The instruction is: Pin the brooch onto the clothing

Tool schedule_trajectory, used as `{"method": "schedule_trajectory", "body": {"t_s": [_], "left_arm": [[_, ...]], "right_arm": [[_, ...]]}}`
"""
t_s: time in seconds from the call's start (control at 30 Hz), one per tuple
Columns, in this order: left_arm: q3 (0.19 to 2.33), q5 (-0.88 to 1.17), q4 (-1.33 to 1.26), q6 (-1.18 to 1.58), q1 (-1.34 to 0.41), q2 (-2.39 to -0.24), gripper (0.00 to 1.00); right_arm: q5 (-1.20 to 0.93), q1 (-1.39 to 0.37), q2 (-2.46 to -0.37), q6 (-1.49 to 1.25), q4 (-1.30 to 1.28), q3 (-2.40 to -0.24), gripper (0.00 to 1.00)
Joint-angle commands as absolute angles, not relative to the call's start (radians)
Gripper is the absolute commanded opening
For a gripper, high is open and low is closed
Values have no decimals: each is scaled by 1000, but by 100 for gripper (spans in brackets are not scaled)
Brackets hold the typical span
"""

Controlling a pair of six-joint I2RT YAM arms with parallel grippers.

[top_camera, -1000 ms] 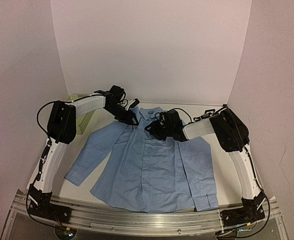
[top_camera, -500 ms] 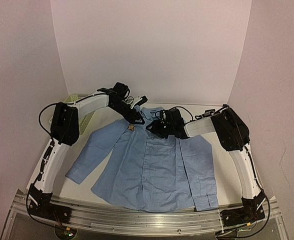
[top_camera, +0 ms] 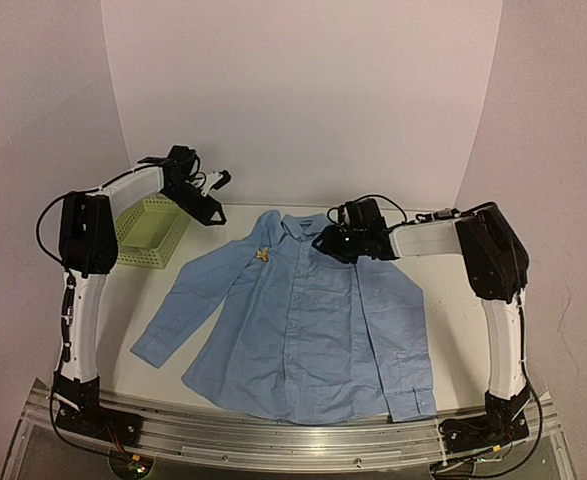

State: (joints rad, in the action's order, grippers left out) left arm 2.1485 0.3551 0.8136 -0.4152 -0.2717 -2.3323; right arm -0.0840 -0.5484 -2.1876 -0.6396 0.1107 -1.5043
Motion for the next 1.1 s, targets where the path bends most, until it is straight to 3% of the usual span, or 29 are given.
{"method": "schedule_trajectory", "body": {"t_s": [0.0, 0.3, 0.77, 0.87, 1.0, 1.07], "left_arm": [[2101, 237, 829, -382, -308, -2387, 67], [2078, 256, 724, -362, -324, -2463, 78], [2144, 427, 657, -306, -355, -2560, 74], [2128, 440, 656, -313, -371, -2556, 57], [2150, 452, 682, -275, -341, -2528, 5], [2144, 453, 689, -266, -317, -2484, 0]], "right_arm": [[72, -549, -2122, -581, -77, -1490, 46], [117, -518, -2107, -521, -168, -1483, 47], [76, -480, -2167, -500, -175, -1490, 44], [71, -478, -2188, -500, -174, -1498, 44], [40, -456, -2230, -516, -172, -1503, 42], [40, -447, -2246, -517, -172, -1503, 41]]}}
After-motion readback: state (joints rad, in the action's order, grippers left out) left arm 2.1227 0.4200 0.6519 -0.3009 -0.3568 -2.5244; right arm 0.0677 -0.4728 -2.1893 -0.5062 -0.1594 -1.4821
